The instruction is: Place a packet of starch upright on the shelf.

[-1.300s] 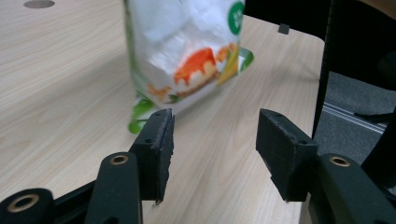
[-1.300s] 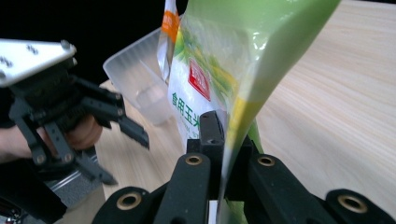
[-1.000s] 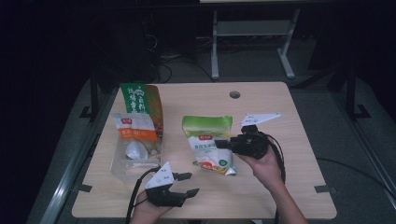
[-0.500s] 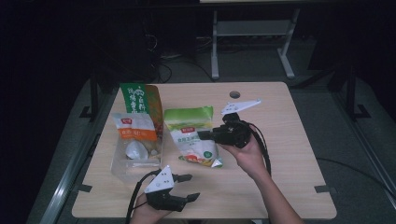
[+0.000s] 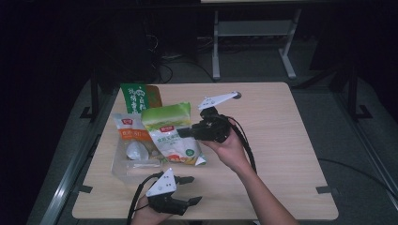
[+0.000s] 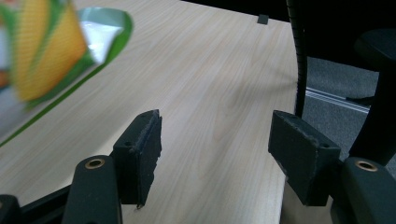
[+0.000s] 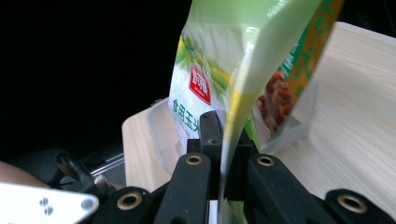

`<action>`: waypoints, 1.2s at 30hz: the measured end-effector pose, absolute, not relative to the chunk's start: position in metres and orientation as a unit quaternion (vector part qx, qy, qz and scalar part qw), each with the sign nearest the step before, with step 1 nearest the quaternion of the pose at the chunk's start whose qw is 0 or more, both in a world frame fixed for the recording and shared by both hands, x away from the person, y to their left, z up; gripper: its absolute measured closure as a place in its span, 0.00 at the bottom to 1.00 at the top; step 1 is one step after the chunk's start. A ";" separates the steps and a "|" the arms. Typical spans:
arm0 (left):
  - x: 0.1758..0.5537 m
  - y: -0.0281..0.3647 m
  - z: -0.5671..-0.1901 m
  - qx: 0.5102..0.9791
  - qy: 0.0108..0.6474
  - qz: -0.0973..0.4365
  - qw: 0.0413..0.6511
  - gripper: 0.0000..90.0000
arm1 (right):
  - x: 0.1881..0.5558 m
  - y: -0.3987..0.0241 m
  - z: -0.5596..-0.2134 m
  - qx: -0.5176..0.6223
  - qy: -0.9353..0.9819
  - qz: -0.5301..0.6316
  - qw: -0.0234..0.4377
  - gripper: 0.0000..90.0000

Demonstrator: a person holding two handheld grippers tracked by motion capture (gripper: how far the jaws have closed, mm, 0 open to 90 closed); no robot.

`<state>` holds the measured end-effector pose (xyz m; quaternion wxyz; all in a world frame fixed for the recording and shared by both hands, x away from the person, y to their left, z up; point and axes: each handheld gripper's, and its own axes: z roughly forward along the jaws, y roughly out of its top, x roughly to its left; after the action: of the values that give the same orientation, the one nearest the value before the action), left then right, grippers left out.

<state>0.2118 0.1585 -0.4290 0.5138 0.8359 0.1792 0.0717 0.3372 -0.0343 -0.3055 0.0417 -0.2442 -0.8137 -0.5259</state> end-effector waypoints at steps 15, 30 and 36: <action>0.212 0.160 -0.429 0.837 0.170 0.072 0.515 0.38 | 0.347 0.018 -0.298 -0.208 -0.819 -0.531 0.065 0.99; 0.210 0.158 -0.431 0.842 0.162 0.067 0.510 0.38 | 0.358 0.075 -0.308 -0.181 -0.829 -0.519 0.104 0.99; 0.210 0.158 -0.431 0.841 0.161 0.067 0.513 0.38 | 0.363 0.098 -0.318 -0.166 -0.834 -0.511 0.125 0.99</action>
<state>0.2102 0.1584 -0.4308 0.5127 0.8406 0.1612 0.0669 0.3625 0.0979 -0.3182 0.1255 -0.1659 -0.8337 -0.5115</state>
